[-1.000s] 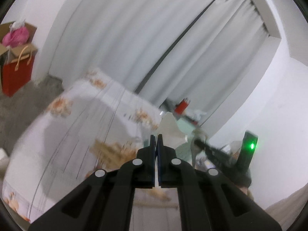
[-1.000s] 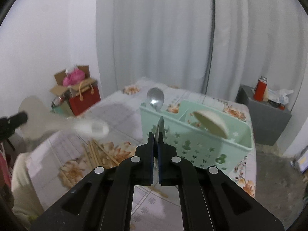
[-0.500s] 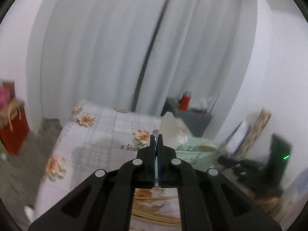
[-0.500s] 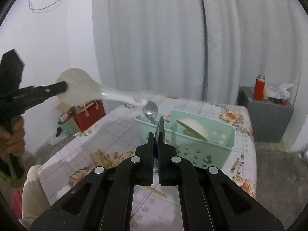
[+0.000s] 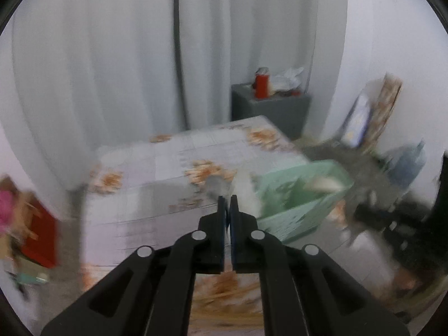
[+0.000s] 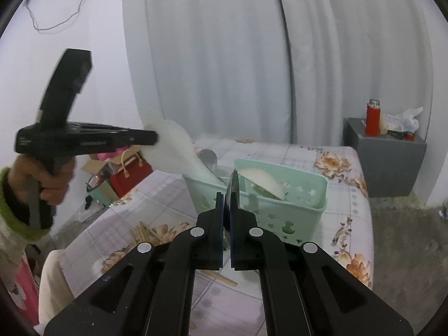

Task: Organize utensils
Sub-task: 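Lower the white paddle into the holder and open the left gripper, then move both grippers over the wooden chopsticks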

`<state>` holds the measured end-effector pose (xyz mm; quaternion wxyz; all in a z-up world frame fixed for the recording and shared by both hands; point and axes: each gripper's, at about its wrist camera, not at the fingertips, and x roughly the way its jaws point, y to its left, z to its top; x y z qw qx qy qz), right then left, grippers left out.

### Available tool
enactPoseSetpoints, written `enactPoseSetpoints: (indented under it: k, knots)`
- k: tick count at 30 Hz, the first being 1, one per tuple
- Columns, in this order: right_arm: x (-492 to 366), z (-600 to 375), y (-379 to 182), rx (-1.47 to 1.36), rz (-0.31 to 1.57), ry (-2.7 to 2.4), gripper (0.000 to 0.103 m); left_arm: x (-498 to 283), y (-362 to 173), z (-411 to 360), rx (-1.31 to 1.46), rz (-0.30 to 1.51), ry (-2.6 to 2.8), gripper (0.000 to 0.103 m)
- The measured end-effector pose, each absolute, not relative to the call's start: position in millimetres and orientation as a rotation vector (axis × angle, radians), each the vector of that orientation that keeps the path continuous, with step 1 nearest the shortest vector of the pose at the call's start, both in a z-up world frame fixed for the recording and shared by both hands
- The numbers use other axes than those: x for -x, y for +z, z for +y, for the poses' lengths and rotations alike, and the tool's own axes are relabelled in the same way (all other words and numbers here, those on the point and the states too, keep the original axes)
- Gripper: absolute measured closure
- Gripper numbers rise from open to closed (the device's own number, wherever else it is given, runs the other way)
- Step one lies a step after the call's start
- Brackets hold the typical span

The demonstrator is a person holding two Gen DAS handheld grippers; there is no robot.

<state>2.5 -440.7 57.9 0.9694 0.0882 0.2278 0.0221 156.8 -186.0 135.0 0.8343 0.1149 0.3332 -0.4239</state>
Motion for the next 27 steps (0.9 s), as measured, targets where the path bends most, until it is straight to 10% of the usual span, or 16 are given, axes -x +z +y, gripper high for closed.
enactPoseSetpoints:
  k: [4,27]
  knots:
    - [1.0,-444.1,60.2,-0.191,0.454,0.048,0.101,-174.9,130.0,-165.8,-0.007,0.745,-0.948,0.078]
    - [3.6,-507.0,157.3,-0.344,0.145,0.172,0.101,-131.1,83.8,-56.6,0.204,0.704,-0.753,0.063]
